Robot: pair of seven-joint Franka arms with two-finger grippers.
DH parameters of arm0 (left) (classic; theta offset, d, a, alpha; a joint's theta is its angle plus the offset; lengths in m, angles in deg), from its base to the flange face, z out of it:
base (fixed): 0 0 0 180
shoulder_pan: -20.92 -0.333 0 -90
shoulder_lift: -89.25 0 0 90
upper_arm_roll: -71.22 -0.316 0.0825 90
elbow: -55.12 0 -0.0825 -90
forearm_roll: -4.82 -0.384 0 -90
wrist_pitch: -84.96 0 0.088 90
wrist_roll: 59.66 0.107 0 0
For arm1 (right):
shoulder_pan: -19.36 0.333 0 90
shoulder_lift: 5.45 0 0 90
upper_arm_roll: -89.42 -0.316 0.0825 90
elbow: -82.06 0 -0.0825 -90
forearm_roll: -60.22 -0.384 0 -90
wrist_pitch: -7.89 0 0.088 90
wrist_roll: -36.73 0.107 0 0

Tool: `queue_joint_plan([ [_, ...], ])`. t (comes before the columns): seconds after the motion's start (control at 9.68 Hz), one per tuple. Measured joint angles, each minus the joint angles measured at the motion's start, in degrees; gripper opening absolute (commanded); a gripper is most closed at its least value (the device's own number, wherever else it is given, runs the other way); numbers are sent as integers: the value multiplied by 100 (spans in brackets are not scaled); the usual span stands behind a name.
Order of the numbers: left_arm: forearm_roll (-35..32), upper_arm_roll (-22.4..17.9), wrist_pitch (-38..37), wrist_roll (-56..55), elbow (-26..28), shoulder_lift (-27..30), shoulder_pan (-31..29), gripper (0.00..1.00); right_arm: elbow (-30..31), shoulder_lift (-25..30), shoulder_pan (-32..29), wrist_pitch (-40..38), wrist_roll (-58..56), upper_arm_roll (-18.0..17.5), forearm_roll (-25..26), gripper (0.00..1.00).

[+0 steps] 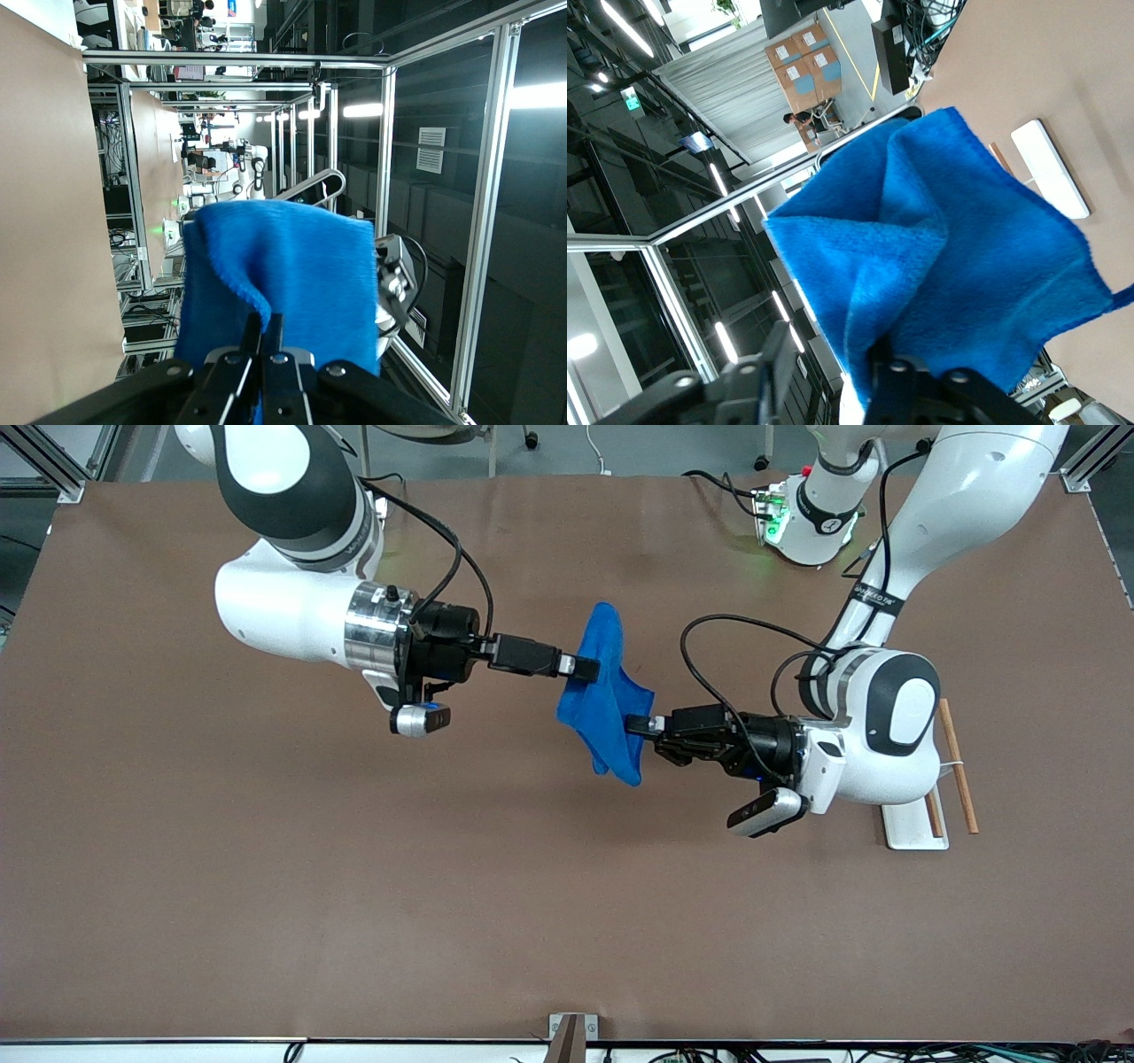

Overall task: Right arm passes towel to left arm to hang
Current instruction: 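Open the right gripper and withdraw it while the left gripper pulls the towel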

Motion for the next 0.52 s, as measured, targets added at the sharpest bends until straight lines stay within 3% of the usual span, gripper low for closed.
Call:
queue_joint_plan([
  [0.31, -546, -47, 23, -548, -25, 131, -178, 0, 132, 1, -241, 14, 1, 102, 943, 100],
  [0.52, -1437, -59, 215, -1365, -56, 260, -335, 0, 331, 64, -675, -37, -3, 127, 1892, 100],
])
